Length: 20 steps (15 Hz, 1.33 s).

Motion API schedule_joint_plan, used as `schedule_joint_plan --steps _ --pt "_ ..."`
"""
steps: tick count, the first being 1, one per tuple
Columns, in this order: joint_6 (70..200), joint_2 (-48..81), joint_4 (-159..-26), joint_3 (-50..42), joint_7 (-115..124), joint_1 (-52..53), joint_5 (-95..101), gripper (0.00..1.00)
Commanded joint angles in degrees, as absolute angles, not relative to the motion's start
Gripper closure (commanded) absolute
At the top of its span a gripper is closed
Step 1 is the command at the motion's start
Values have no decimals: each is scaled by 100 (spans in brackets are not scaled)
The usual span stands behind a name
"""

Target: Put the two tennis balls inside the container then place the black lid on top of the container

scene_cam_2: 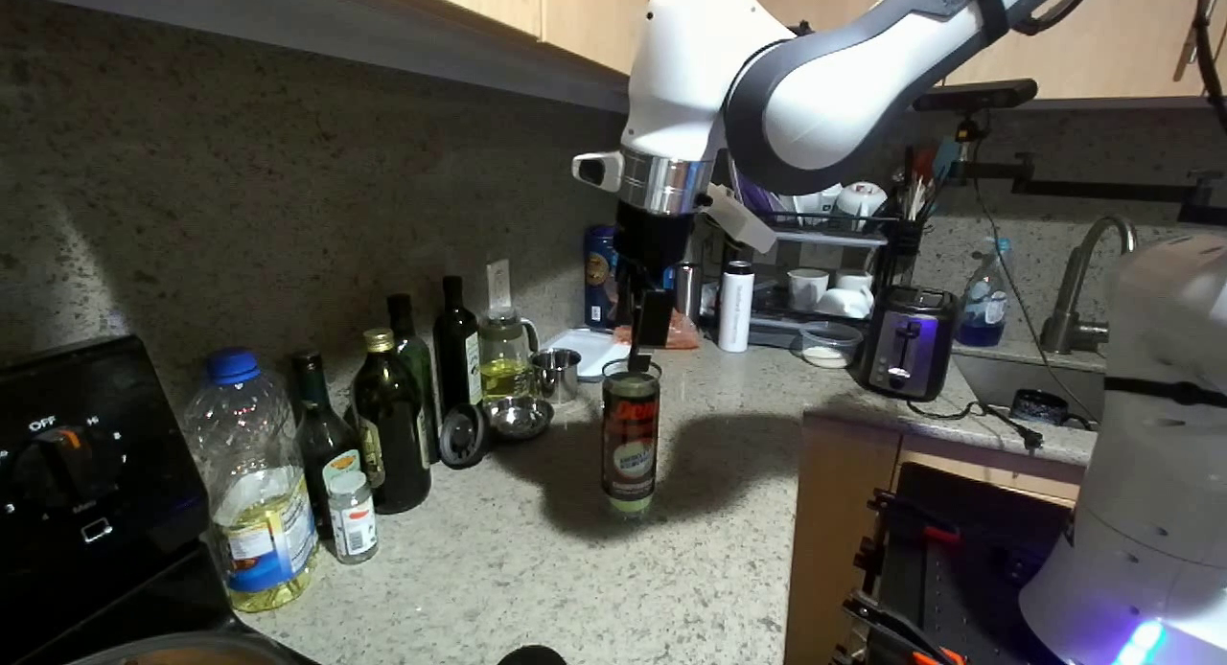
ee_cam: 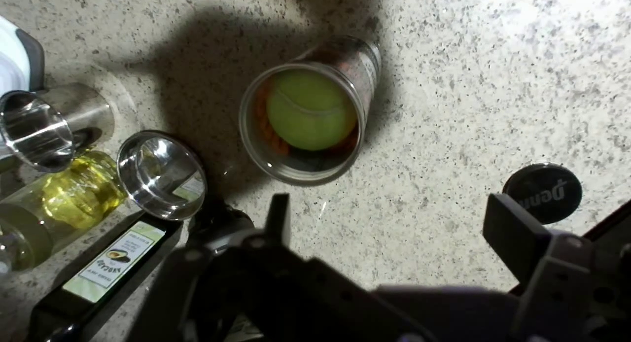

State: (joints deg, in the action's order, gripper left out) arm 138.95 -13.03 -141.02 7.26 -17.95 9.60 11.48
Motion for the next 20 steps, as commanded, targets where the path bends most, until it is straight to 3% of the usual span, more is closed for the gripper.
schedule_joint_plan --steps 1,20 --pt "13883 -1304 -14095 722 -1796 965 1147 0" --pt "14150 -184 -13539 1412 -2392 1563 1362 0"
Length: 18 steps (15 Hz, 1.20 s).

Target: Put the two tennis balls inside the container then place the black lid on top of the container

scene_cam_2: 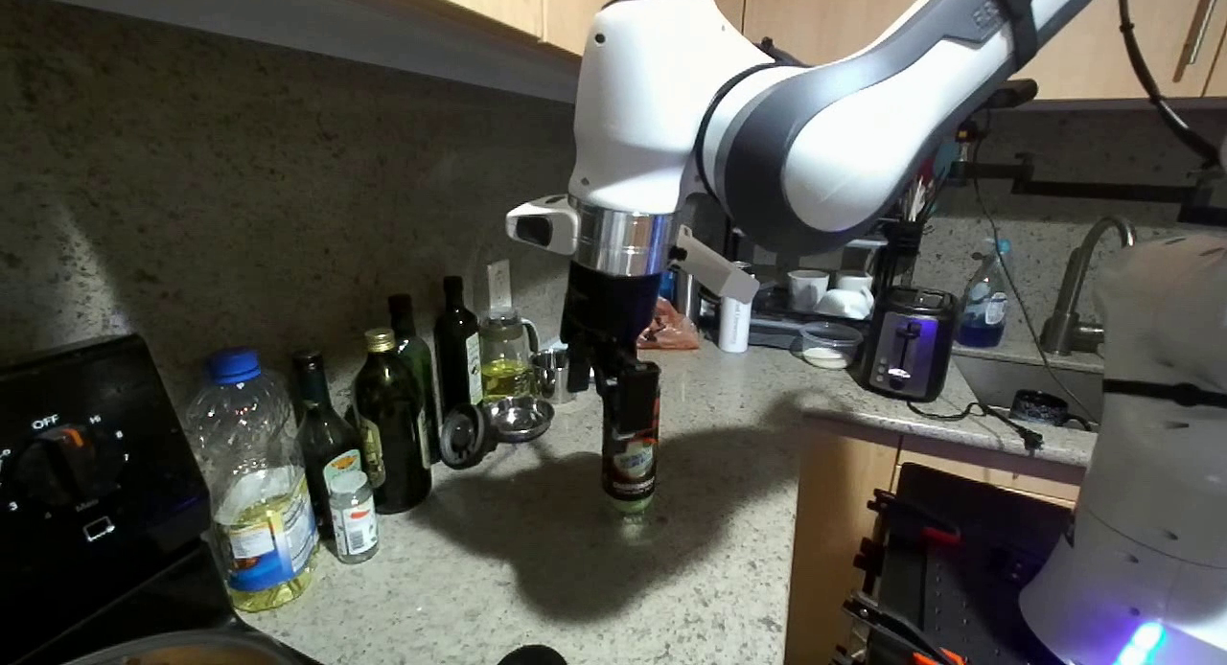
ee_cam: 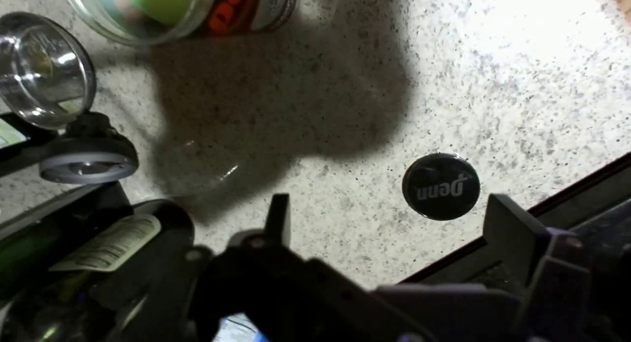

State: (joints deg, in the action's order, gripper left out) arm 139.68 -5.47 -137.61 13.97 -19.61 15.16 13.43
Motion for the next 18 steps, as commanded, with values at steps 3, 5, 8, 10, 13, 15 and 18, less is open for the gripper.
schedule_joint_plan --steps 3,5,8,10,13,15,18 --pt "14365 212 -13361 1432 -2959 1572 1217 0" --pt "14496 512 -13184 1486 -3383 1557 1056 0" --pt "14419 941 -12821 1625 -3899 1540 921 0" --pt "14351 1182 -12612 1740 -4155 1539 887 0" --pt "14330 1401 -12453 1882 -4349 1567 1028 0" --pt "14386 1514 -12422 1895 -4451 1598 1306 0" --pt "14426 1688 -12371 1928 -4637 1579 1435 0"
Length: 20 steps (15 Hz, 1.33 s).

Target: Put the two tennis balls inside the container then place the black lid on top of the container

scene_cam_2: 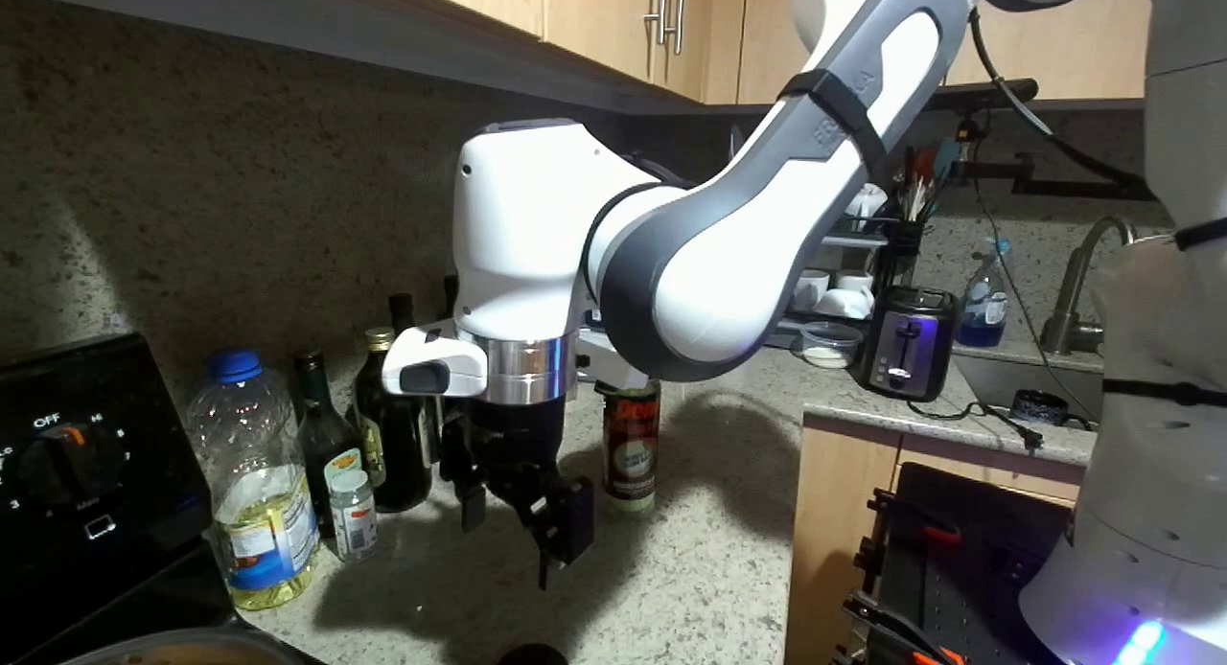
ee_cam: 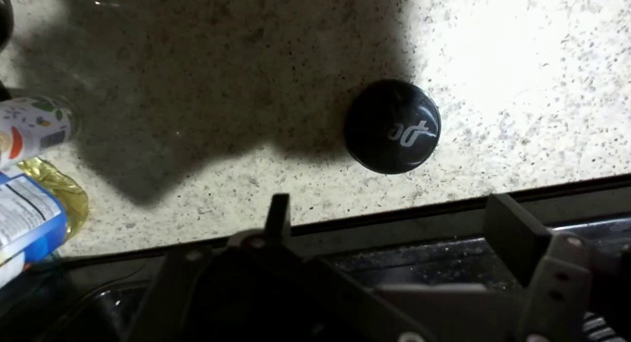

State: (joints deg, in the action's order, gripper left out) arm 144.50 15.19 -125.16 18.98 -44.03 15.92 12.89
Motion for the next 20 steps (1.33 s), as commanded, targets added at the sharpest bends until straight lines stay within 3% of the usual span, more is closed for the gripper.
schedule_joint_plan --steps 1,20 --pt "14442 1743 -12367 1935 -4725 1568 1432 0" --pt "14401 2781 -11997 2012 -5452 1460 1289 0"
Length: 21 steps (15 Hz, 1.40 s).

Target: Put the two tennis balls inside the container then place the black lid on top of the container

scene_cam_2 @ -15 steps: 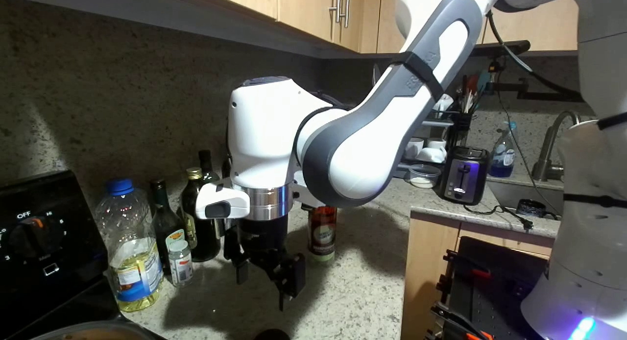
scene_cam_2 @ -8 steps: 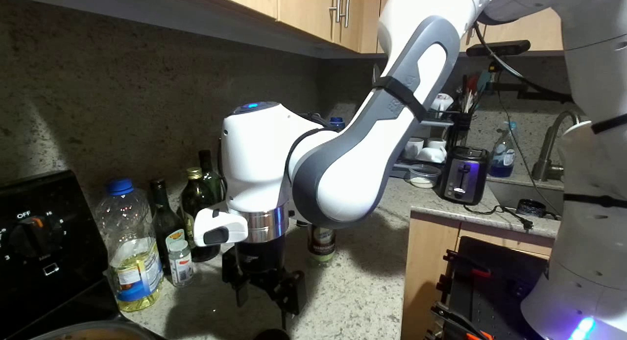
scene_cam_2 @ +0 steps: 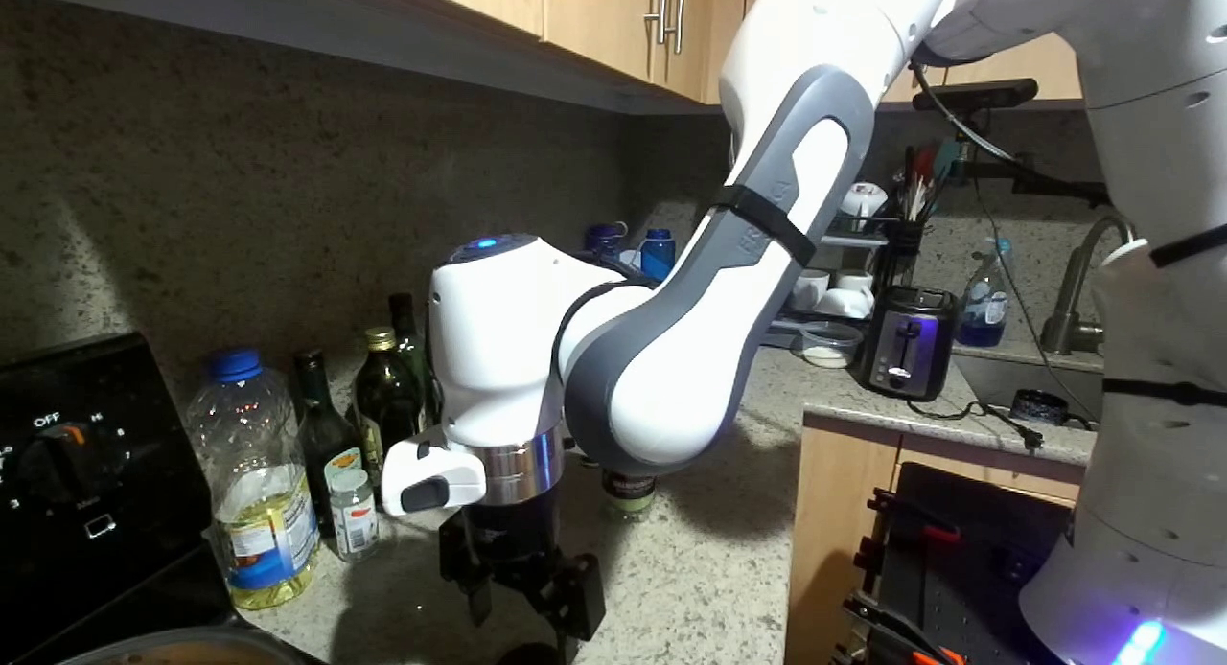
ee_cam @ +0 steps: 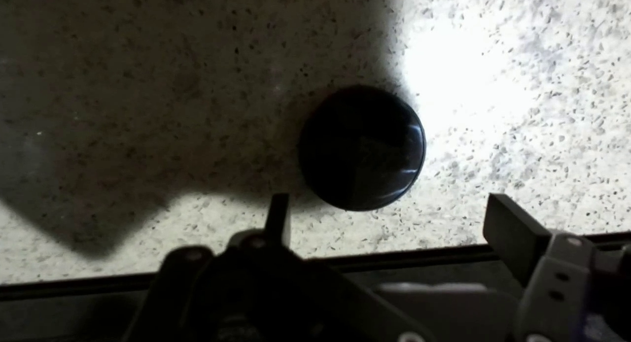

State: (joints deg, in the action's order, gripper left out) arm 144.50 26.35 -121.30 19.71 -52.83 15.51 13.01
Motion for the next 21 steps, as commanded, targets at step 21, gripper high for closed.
schedule_joint_plan --steps 21 --pt "15208 3488 -11958 1845 -5846 1532 1843 0"
